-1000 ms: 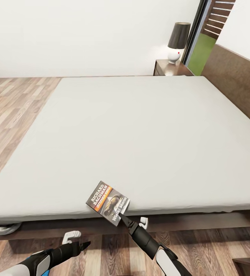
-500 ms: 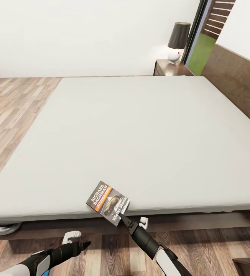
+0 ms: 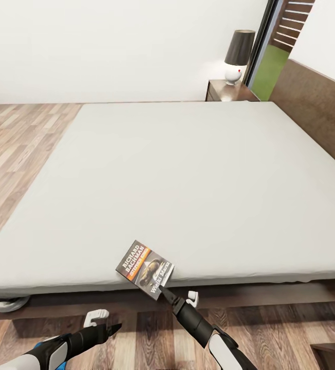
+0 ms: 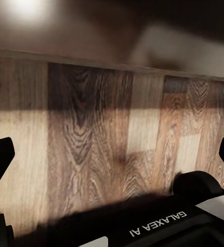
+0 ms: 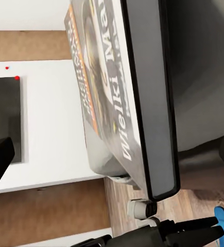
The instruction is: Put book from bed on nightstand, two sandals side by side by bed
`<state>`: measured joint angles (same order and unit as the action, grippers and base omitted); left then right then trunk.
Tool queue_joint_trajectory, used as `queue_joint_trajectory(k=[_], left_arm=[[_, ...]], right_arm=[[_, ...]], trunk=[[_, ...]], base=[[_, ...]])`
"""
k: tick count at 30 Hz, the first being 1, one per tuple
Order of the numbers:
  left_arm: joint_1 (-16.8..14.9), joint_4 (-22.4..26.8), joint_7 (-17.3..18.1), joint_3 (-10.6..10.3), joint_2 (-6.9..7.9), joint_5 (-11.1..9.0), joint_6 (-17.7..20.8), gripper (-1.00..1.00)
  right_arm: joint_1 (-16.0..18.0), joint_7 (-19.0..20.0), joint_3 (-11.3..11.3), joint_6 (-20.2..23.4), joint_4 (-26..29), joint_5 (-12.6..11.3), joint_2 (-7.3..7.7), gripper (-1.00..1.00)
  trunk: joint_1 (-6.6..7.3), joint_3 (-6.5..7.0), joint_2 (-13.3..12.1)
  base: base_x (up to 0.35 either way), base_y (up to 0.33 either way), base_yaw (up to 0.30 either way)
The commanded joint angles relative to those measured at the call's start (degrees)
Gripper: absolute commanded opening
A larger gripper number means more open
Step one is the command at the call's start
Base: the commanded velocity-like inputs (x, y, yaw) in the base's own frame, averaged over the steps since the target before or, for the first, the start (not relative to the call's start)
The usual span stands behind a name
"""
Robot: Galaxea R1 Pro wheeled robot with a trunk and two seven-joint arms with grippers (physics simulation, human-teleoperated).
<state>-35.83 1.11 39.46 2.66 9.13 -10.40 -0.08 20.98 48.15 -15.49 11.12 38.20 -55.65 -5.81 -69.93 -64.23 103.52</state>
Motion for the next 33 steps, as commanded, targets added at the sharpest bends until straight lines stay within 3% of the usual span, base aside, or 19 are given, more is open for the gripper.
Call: queue_joint_trajectory(k=[1, 33], left_arm=[[0.0, -0.1, 0.2, 0.2, 0.01, 0.0, 0.0, 1.0], [0.0, -0.1, 0.2, 0.2, 0.01, 0.0, 0.0, 1.0]], right_arm=[[0.0, 0.1, -0.1, 0.6, 0.0, -0.6, 0.01, 1.0], [0.0, 0.1, -0.1, 0.5, 0.0, -0.6, 0.01, 1.0]], trunk=[[0.01, -0.03, 0.0], [0.01, -0.03, 0.0]], base=[[-0.005, 0.0, 0.0], [0.0, 0.036, 0.0]])
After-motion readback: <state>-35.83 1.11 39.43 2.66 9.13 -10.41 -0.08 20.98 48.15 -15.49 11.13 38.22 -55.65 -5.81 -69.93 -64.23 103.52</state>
